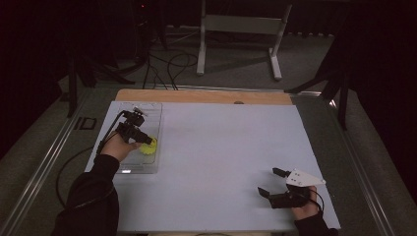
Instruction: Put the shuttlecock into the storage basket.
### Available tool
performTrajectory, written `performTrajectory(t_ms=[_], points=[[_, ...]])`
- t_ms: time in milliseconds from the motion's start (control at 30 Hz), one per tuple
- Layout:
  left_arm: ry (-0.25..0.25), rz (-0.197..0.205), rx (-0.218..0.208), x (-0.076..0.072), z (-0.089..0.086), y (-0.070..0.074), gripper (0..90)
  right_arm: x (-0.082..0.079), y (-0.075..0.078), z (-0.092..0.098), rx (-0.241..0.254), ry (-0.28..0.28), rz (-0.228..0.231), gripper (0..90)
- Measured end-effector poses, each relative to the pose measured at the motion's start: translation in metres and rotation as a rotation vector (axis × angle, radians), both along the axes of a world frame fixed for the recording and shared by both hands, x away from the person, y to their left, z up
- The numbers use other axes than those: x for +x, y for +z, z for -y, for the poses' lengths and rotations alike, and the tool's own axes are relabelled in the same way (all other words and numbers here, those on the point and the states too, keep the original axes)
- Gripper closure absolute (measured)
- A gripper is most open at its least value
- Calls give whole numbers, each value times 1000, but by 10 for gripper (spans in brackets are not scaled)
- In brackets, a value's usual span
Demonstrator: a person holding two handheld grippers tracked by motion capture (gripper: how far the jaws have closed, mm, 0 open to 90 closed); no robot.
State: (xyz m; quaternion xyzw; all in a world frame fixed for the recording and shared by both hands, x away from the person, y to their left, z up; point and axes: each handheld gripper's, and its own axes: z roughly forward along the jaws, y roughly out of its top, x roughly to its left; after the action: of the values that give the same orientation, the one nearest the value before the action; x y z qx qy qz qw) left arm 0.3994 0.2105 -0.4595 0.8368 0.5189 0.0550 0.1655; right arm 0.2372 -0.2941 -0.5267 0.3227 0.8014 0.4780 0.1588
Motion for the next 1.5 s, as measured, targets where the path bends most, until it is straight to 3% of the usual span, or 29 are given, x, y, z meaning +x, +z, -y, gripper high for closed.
performTrajectory(t_ms=[100, 267, 567, 733, 1100, 1233, 1500], points=[[1, 13, 0, -3, 1, 4, 325, 0, 0, 0, -1, 0, 0, 83], [-15, 28, -59, -9, 2, 13, 41, 0, 0, 0, -2, 0, -1, 83], [-82, 73, -80, -16, 15, 24, 0, 0, 0, 0, -4, 0, 3, 83], [-131, 135, -97, -21, 22, 30, 0, 0, 1, 0, -2, 0, 4, 83], [-246, 223, -162, -28, 41, 42, 0, 0, 1, 1, 1, -3, 6, 83], [-276, 237, -195, -31, 48, 45, 0, 0, 1, 1, 1, -2, 8, 83], [-357, 294, -317, -36, 64, 48, 0, 0, 1, 1, 1, 0, 7, 83]])
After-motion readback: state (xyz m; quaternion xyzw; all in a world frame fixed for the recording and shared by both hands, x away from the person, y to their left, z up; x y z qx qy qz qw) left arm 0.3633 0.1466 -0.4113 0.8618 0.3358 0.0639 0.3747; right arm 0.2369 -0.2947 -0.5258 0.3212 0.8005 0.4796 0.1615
